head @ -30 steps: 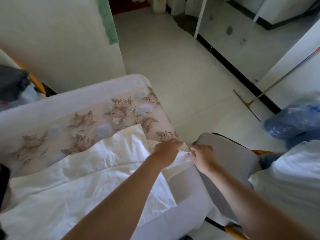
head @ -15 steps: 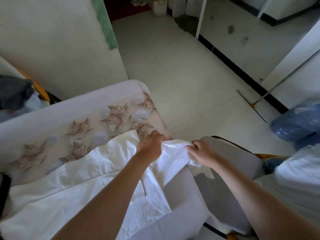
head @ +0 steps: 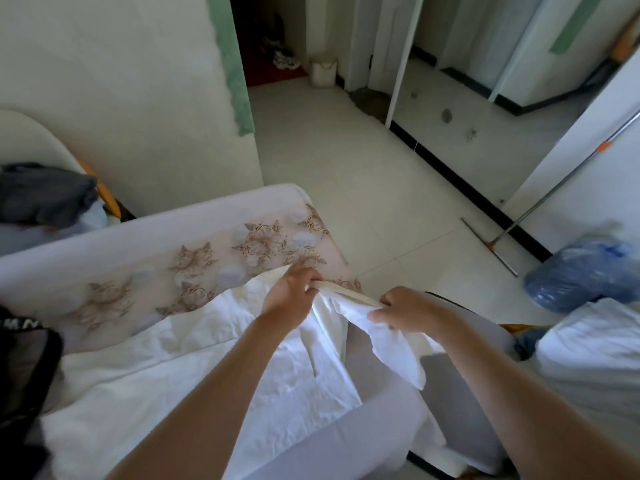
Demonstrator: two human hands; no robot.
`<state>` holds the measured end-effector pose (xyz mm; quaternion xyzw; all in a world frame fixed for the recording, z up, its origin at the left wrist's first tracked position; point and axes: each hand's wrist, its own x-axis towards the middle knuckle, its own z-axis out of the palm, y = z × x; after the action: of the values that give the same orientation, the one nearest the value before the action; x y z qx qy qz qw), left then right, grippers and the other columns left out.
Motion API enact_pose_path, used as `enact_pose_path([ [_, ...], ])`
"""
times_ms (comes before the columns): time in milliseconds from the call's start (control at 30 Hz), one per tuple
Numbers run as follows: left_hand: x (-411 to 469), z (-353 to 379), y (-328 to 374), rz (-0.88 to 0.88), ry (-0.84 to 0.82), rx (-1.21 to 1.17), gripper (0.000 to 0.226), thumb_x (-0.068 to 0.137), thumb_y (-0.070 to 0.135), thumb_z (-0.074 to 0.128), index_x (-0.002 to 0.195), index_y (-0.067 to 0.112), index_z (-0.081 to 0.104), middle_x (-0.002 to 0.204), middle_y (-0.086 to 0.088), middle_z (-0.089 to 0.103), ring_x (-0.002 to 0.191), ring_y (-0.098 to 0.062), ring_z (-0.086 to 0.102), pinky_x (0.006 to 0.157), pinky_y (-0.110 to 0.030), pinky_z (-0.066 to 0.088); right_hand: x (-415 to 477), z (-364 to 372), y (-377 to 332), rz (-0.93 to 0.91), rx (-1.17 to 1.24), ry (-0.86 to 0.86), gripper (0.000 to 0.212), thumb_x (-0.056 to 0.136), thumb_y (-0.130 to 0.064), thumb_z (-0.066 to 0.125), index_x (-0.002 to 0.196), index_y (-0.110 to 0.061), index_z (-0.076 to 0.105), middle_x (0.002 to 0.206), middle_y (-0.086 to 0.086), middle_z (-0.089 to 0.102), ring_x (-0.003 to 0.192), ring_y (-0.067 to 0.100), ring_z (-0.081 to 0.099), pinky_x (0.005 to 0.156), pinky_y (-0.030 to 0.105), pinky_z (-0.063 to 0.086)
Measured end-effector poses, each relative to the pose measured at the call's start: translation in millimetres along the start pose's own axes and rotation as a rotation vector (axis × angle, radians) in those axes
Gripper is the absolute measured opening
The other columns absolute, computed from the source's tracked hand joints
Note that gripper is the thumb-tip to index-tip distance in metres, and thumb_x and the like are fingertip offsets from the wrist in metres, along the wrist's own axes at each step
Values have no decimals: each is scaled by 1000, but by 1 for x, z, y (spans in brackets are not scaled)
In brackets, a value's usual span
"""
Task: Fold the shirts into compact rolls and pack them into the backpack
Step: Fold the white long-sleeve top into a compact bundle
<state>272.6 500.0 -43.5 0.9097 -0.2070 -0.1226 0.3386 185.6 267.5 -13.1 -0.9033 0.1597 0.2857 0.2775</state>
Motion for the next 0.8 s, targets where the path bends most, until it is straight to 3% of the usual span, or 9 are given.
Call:
enact_pose_path([
  [100, -28, -31, -23, -115, 43, -88, 40, 95, 19, 56, 130, 37, 52, 129, 14, 40, 91, -6, 62, 69, -22, 47, -12, 13, -63, -69, 234, 68, 20, 81, -31, 67, 70, -14, 65, 59, -2, 58, 51, 18, 57, 46, 19, 39],
  [200, -59, -55, -49, -230, 136, -247, 28, 96, 26, 53, 119, 42, 52, 120, 11, 49, 90, -14, 64, 76, -34, 51, -17, 49, -131, -101, 317, 66, 29, 75, -41, 69, 80, -12, 68, 69, 2, 63, 62, 23, 62, 56, 26, 45],
  [300, -98, -71, -88, -296, 168, -238, 10, 99, 33, 49, 109, 33, 52, 116, -3, 58, 93, -28, 67, 82, -48, 55, -25, 94, -183, -89, 655, -233, 29, 88, -39, 64, 90, -11, 69, 84, 7, 68, 75, 24, 68, 60, 34, 56],
  [367, -126, -75, -115, -316, 164, -124, 24, 97, 28, 56, 119, 22, 52, 120, -6, 52, 107, -37, 61, 90, -47, 52, -26, 125, -194, -98, 764, -261, 12, 94, -23, 59, 93, -13, 65, 92, 7, 66, 86, 24, 68, 62, 34, 54],
  [433, -155, -68, -137, -322, 126, 11, 51, 86, 30, 71, 130, 25, 46, 120, -6, 41, 110, -43, 57, 87, -44, 50, -23, 154, -185, -100, 584, -135, 19, 93, -20, 55, 109, -21, 66, 110, 2, 65, 101, 21, 66, 74, 32, 51],
  [500, -180, -59, -145, -570, -61, 16, 66, 82, 52, 69, 135, 27, 40, 126, -7, 41, 119, -36, 51, 90, -39, 44, -20, 175, -165, -113, 303, -29, 35, 94, -20, 51, 127, -22, 63, 131, -4, 59, 121, 17, 57, 92, 27, 48],
  [567, -195, -42, -154, -669, -123, 92, 70, 79, 52, 68, 136, 26, 37, 130, -7, 44, 124, -30, 44, 96, -41, 43, -18, 190, -145, -109, 135, 58, 41, 95, -18, 51, 135, -21, 58, 141, -4, 53, 130, 17, 50, 101, 27, 43],
  [667, -200, -31, -160, -580, 76, 56, 44, 86, 19, 57, 129, 21, 46, 118, -11, 57, 112, -33, 54, 89, -39, 47, -9, 205, -122, -153, -158, 243, 49, 92, -15, 54, 140, -23, 50, 146, 3, 41, 133, 25, 41, 105, 37, 38],
  [800, -194, -62, -164, -389, 322, 184, 51, 74, -7, 46, 116, 19, 58, 102, -8, 64, 95, -32, 57, 76, -38, 46, 9, 206, -106, -198, -464, 395, 65, 82, -12, 63, 142, -25, 43, 143, 7, 41, 126, 29, 44, 99, 41, 37],
])
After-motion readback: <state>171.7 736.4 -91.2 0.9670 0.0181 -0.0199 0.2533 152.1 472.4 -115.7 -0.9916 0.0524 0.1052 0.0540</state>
